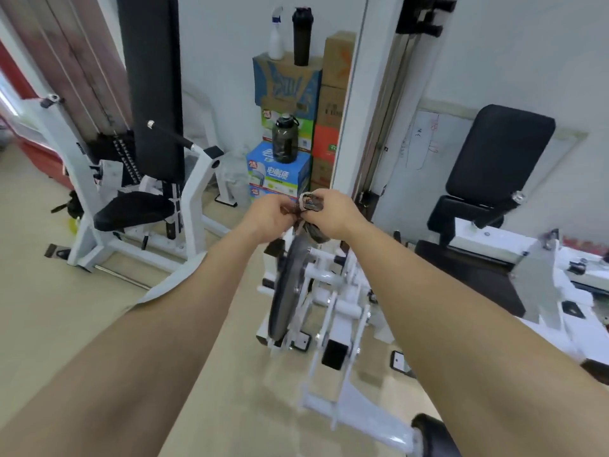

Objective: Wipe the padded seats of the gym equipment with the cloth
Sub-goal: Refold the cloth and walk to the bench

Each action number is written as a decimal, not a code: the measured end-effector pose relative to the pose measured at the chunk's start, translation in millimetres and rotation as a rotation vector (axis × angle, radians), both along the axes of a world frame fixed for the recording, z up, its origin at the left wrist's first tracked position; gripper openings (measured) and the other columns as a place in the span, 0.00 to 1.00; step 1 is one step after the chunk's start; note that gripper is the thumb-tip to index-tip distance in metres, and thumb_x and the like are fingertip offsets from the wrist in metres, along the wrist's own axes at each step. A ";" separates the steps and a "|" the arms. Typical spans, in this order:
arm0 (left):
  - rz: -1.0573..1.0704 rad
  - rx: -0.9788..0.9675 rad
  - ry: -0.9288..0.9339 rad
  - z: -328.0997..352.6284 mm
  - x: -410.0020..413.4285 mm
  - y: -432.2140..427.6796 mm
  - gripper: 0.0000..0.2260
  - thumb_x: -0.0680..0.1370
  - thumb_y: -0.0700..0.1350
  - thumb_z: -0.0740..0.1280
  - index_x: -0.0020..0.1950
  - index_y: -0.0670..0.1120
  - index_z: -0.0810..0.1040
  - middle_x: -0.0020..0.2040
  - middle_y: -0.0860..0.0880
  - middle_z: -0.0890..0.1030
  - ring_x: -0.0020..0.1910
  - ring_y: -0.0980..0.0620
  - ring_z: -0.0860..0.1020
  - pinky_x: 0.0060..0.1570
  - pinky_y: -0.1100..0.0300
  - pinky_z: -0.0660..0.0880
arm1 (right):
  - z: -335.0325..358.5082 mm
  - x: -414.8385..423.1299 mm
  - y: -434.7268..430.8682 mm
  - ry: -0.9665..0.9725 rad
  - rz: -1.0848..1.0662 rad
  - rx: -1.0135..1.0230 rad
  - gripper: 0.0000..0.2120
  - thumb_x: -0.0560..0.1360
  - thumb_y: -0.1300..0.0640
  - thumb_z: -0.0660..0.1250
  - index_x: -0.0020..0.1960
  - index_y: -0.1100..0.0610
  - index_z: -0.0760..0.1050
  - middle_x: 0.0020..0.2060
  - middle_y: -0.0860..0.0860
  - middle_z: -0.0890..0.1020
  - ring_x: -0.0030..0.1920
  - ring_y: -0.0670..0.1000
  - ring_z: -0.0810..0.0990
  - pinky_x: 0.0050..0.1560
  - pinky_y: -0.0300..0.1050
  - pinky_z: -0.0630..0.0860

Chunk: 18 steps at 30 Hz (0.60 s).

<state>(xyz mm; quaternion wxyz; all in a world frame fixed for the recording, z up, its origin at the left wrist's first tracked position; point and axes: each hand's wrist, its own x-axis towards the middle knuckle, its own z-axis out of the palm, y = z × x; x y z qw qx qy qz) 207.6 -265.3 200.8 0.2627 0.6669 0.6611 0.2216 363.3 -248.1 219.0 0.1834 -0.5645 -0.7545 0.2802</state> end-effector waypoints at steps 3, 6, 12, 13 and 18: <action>0.027 0.004 -0.016 9.3 -70.4 36.5 0.07 0.78 0.39 0.68 0.53 0.46 0.84 0.44 0.47 0.83 0.44 0.48 0.79 0.45 0.59 0.74 | 7.4 -70.1 37.1 -0.012 0.018 0.005 0.12 0.77 0.54 0.70 0.60 0.55 0.79 0.54 0.54 0.83 0.53 0.55 0.79 0.47 0.42 0.69; 0.032 0.015 -0.014 11.1 -141.1 70.1 0.08 0.77 0.38 0.69 0.54 0.44 0.84 0.45 0.44 0.84 0.46 0.45 0.81 0.47 0.57 0.75 | 9.7 -139.5 70.0 0.003 0.027 0.001 0.12 0.78 0.54 0.69 0.59 0.57 0.79 0.53 0.54 0.83 0.51 0.54 0.79 0.45 0.42 0.68; -0.018 0.058 -0.036 11.8 -289.6 130.6 0.07 0.78 0.38 0.68 0.51 0.47 0.84 0.39 0.52 0.79 0.43 0.52 0.77 0.43 0.65 0.67 | 1.8 -284.0 129.3 0.071 -0.003 0.024 0.10 0.79 0.54 0.69 0.58 0.55 0.80 0.50 0.52 0.83 0.48 0.51 0.78 0.38 0.39 0.67; -0.029 0.056 -0.026 12.8 -313.5 139.4 0.06 0.78 0.39 0.68 0.48 0.48 0.83 0.38 0.52 0.78 0.43 0.51 0.76 0.44 0.63 0.67 | 0.2 -308.5 138.4 0.065 -0.020 0.025 0.09 0.79 0.54 0.68 0.57 0.55 0.80 0.50 0.52 0.83 0.48 0.52 0.78 0.38 0.40 0.68; -0.042 0.028 0.008 16.6 -425.4 183.9 0.08 0.76 0.39 0.67 0.40 0.50 0.77 0.37 0.49 0.79 0.42 0.46 0.78 0.42 0.58 0.71 | 0.0 -424.7 185.1 0.021 -0.031 -0.008 0.09 0.77 0.53 0.68 0.55 0.54 0.81 0.51 0.55 0.84 0.53 0.56 0.80 0.48 0.45 0.73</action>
